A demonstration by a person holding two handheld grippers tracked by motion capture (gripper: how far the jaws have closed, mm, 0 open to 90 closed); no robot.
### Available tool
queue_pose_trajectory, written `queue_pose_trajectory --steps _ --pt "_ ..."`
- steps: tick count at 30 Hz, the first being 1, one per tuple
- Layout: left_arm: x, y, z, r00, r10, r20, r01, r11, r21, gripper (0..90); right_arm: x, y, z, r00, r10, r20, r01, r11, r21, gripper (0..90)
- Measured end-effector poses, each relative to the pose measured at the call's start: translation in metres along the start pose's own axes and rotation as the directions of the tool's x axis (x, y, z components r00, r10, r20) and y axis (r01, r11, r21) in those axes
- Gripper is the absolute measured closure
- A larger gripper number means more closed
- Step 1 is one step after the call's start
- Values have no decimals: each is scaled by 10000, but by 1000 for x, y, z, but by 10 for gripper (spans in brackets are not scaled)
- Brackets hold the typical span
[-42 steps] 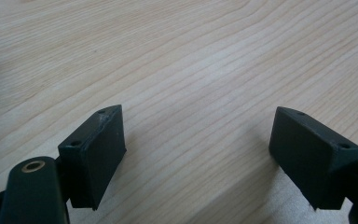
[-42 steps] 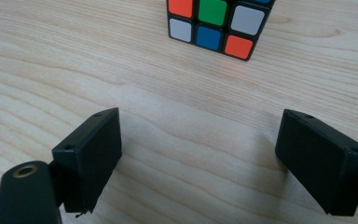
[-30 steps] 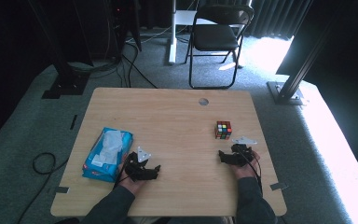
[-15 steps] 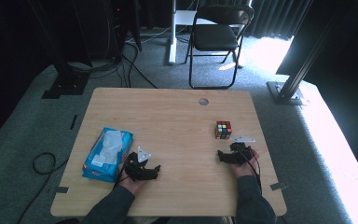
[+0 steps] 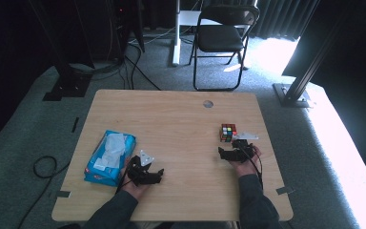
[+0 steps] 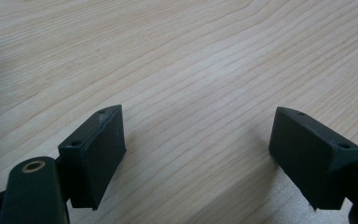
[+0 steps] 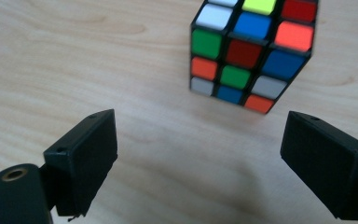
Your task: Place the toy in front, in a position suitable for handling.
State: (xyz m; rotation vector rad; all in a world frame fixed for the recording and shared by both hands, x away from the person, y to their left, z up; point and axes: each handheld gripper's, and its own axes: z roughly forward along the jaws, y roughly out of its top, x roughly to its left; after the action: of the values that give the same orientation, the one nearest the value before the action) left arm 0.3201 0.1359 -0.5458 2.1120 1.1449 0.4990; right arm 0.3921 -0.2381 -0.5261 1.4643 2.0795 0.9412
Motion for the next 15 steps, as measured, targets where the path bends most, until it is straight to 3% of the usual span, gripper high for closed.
queue_pose_trajectory --steps 3,15 --pt "0 0 0 10000 2 -1 -2 10000 0 185 -4 5 2 9994 330 50 -329 9993 -172 101" --pt "0 0 0 10000 5 1 -5 10000 1 185 -8 26 22 9948 750 686 -713 9959 -548 102"
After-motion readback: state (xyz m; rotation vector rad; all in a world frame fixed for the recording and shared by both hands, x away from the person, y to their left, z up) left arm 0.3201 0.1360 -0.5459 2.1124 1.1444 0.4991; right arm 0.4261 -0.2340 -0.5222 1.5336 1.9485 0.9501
